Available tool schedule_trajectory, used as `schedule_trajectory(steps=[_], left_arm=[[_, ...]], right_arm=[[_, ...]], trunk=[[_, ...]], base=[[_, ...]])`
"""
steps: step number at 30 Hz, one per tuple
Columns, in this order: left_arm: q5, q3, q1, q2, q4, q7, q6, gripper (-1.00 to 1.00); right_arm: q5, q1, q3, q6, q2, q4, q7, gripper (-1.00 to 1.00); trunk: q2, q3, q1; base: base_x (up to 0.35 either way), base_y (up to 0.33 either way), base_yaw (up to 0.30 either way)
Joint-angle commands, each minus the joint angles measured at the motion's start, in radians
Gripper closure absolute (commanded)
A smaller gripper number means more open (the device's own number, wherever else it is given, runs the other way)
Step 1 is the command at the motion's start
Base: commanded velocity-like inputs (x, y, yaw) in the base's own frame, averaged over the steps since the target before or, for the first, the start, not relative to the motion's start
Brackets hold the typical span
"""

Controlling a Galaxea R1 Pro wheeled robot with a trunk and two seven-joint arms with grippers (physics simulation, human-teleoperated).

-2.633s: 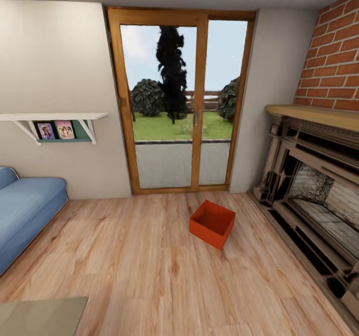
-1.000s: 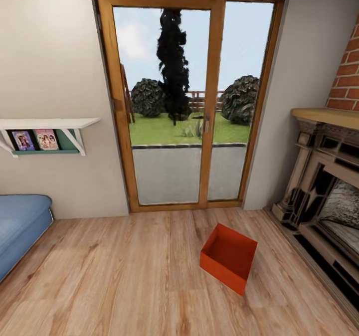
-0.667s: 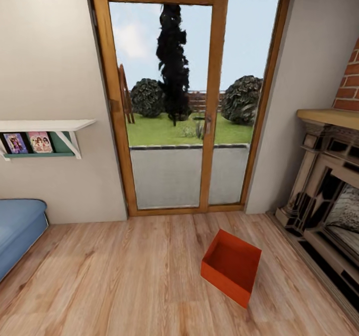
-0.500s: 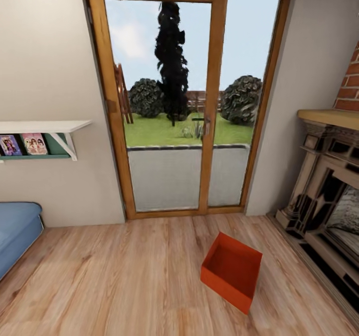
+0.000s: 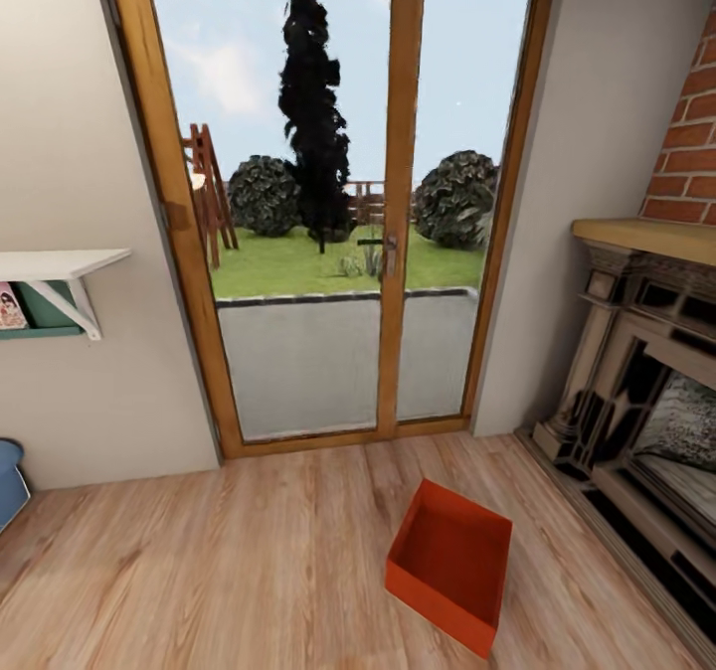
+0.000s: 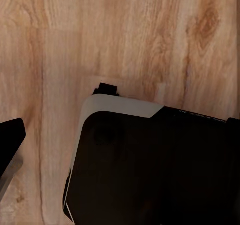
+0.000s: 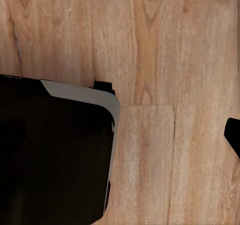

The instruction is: Move the two storage containers from the living room to the garage. In the garage, place one container on the floor and stack the other container on top of it (either order is fine).

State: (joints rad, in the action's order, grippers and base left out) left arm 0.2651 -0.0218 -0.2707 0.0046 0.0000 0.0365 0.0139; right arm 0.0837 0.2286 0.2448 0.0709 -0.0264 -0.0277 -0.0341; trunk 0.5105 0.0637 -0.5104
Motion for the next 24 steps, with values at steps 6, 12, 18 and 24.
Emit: schedule_trajectory(steps=[6, 12, 18, 24], left_arm=[[0.006, -0.003, -0.001, 0.000, 0.000, 0.002, 0.001, -1.00], [0.006, -0.003, -0.001, 0.000, 0.000, 0.002, 0.000, -1.00], [0.006, -0.003, -0.001, 0.000, 0.000, 0.002, -0.001, -1.00], [0.006, -0.003, -0.001, 0.000, 0.000, 0.002, -0.003, -1.00]], right_arm=[[0.008, 0.001, 0.008, 0.006, 0.000, -0.003, -0.001, -1.00], [0.008, 0.001, 0.008, 0.006, 0.000, -0.003, -0.001, -1.00], [0.010, 0.001, 0.008, 0.006, 0.000, -0.003, -0.001, -1.00], [0.010, 0.001, 0.008, 0.006, 0.000, -0.003, -0.001, -1.00]], trunk=[[0.002, 0.002, -0.001], [0.002, 0.002, -0.001], [0.002, 0.002, -0.001], [0.002, 0.002, -0.001]], base=[[0.324, 0.000, -0.011], [0.324, 0.007, -0.001], [0.324, 0.049, 0.000], [0.246, 0.048, -0.089]])
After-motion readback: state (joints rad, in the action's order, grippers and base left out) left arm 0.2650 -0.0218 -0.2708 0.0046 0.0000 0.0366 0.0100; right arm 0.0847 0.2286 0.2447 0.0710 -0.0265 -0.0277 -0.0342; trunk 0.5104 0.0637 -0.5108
